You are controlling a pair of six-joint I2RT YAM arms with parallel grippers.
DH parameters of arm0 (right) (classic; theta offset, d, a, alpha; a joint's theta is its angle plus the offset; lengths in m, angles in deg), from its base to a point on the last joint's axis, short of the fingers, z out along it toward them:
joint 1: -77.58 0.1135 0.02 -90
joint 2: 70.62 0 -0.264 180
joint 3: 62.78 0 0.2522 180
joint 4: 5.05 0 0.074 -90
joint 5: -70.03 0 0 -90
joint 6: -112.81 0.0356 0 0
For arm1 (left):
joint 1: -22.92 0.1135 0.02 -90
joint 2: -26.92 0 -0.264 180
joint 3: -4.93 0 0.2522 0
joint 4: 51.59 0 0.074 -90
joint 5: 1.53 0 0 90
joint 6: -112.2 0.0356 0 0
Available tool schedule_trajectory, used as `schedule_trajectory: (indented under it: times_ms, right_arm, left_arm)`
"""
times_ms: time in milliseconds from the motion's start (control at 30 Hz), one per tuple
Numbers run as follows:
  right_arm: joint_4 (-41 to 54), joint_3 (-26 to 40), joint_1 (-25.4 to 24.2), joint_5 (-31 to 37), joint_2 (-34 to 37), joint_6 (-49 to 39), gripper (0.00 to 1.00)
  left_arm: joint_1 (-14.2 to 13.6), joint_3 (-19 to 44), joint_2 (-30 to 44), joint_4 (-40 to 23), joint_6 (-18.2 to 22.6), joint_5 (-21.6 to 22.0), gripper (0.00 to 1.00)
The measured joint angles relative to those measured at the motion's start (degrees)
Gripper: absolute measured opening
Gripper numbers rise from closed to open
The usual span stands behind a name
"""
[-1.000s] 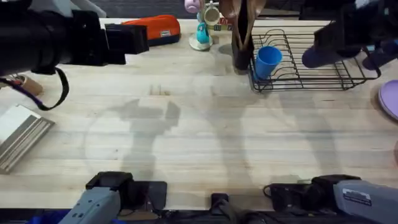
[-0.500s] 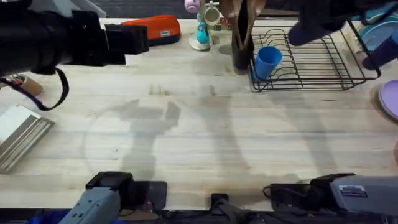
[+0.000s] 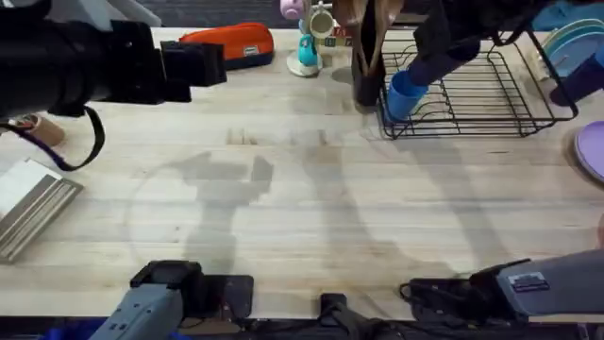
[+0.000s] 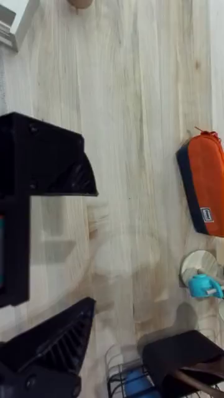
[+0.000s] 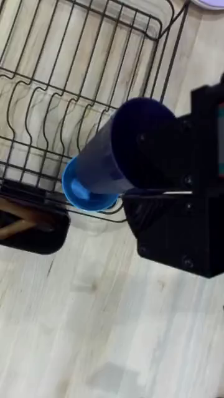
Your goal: Pick up the cup on the table and put them onto the rack.
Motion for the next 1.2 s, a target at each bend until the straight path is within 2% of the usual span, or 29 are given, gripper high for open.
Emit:
schedule_trajectory:
  times_ms: [300, 633, 1200]
  right_arm:
    - [-0.33, 0.00, 0.00, -0.01, 0.24, 0.00, 0.030]
    - [-0.90, 0.11, 0.11, -0.03, 5.19, 0.00, 0.030]
    - [-0.75, 0.11, 0.20, -0.19, 9.19, 0.00, 0.031]
  left_arm:
    - [0.00, 0.00, 0.00, 0.01, 0.00, 0.00, 0.994]
    - [0.00, 0.00, 0.00, 0.01, 0.00, 0.00, 0.993]
    - [0.00, 0.00, 0.00, 0.01, 0.00, 0.00, 0.994]
